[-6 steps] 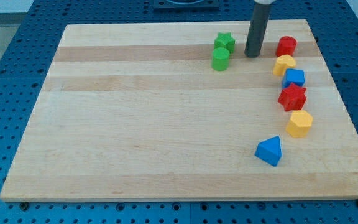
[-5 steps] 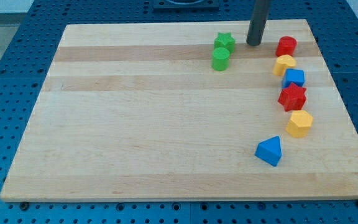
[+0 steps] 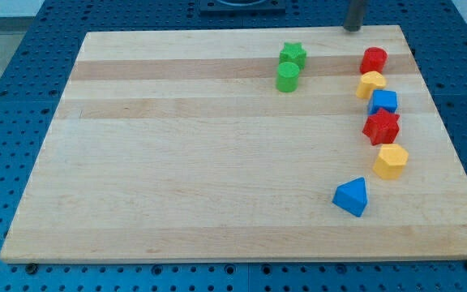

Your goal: Place red circle left to the blue cube

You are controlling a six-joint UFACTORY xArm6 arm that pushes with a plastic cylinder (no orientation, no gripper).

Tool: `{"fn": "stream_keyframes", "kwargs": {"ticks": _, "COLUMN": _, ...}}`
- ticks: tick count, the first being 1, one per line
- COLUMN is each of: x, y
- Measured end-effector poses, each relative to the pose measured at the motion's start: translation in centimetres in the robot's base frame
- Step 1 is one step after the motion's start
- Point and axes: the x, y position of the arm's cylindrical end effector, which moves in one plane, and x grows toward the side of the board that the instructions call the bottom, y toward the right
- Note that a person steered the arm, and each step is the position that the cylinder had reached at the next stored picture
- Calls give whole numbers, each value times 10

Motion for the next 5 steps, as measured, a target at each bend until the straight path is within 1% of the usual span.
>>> {"fn": "stream_keyframes", "kwargs": {"ticks": 1, "x": 0, "y": 11}}
{"fn": "stream_keyframes", "kwargs": {"ticks": 2, "x": 8, "y": 55}}
{"fn": "stream_keyframes", "kwargs": {"ticks": 3, "x": 31, "y": 56}}
{"fn": "stream_keyframes", "kwargs": {"ticks": 4, "x": 39, "y": 55}}
{"fn": "stream_keyframes", "kwargs": {"ticks": 5, "x": 82, "y": 33}}
